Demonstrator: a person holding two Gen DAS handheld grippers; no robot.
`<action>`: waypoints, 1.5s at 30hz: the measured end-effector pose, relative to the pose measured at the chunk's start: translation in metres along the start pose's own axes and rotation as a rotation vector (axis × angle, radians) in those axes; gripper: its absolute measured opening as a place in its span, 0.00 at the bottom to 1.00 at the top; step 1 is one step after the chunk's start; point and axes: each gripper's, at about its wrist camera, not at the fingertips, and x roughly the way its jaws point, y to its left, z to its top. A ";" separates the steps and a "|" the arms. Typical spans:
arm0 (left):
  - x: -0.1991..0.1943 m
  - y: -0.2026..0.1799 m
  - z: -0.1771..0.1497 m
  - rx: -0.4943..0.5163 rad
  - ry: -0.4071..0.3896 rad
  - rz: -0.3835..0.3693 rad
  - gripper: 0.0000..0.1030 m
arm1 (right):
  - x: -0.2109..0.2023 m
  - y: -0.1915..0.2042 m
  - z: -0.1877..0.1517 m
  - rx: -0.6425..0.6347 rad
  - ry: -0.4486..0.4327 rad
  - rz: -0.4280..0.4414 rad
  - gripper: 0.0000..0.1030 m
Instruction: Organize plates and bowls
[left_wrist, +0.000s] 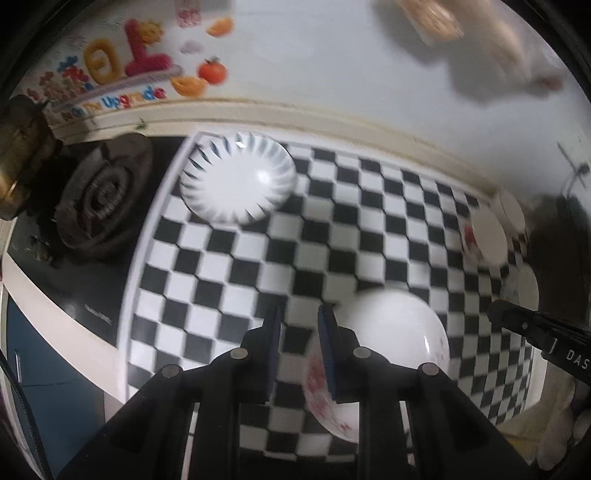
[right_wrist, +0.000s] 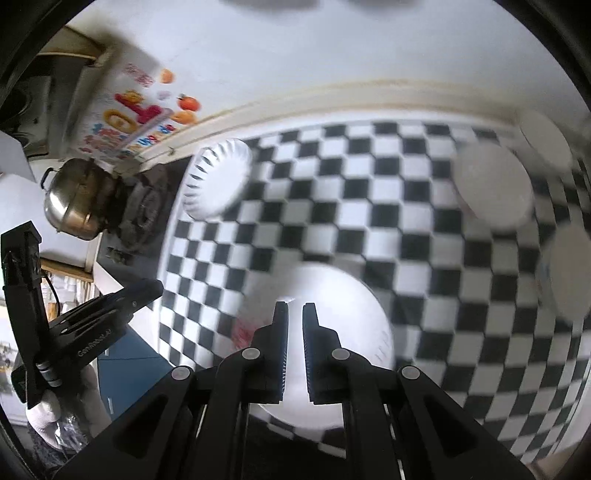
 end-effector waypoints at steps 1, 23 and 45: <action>0.001 0.006 0.007 -0.007 -0.002 0.005 0.21 | 0.002 0.009 0.008 -0.010 -0.003 -0.001 0.09; 0.170 0.181 0.094 -0.458 0.239 -0.143 0.29 | 0.241 0.085 0.205 0.007 0.267 -0.041 0.41; 0.214 0.172 0.130 -0.394 0.251 -0.098 0.28 | 0.332 0.103 0.266 -0.065 0.367 -0.044 0.36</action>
